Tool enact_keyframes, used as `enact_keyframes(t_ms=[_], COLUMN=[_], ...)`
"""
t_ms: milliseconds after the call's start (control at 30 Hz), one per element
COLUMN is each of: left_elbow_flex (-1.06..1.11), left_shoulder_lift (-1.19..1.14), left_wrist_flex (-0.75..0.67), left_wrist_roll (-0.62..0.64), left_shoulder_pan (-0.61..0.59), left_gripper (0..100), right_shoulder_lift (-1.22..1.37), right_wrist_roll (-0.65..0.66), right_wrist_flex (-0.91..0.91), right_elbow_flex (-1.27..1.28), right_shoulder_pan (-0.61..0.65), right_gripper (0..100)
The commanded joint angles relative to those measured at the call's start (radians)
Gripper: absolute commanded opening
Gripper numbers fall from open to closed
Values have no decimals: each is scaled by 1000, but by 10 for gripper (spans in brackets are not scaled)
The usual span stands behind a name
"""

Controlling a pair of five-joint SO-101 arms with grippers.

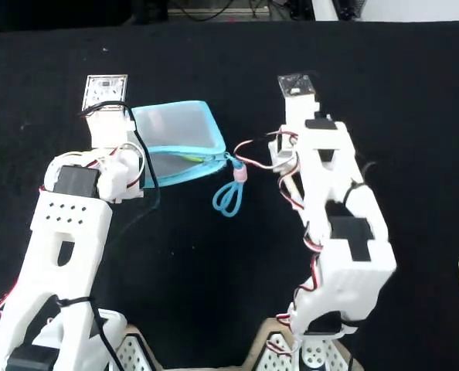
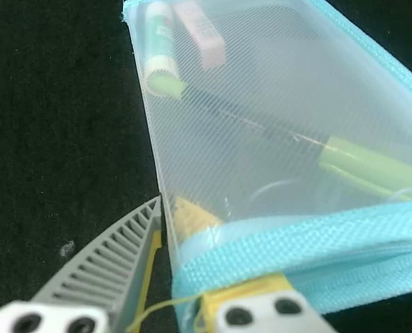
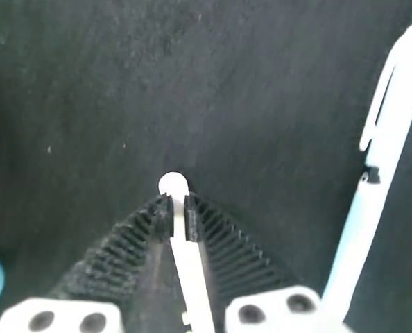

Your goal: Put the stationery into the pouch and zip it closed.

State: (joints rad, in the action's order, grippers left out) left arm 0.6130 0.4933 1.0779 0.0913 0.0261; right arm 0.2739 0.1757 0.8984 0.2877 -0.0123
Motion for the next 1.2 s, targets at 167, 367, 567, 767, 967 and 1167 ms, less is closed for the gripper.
enact_keyframes(t_ms=[167, 367, 567, 767, 967, 1167], left_elbow_flex=[33, 33, 36, 38, 38, 33], left_shoulder_lift=[-11, -11, -11, -11, -11, -11], left_wrist_flex=[-2, -2, -5, -6, -8, -5], left_wrist_roll=[15, 15, 15, 15, 15, 15], left_shoulder_pan=[-5, -5, -2, -5, -5, -4], left_gripper=[30, 30, 30, 30, 30, 30], right_shoulder_lift=[-180, -179, -82, 58, 30, -162], right_wrist_roll=[6, 8, 199, 279, 173, 146], right_wrist_flex=[-40, -77, -83, 21, 2, 3], right_elbow_flex=[117, 124, 114, -25, -16, 159], right_shoulder_pan=[48, 43, 48, 44, 43, 109], right_gripper=[75, 200, 193, 116, 12, 11])
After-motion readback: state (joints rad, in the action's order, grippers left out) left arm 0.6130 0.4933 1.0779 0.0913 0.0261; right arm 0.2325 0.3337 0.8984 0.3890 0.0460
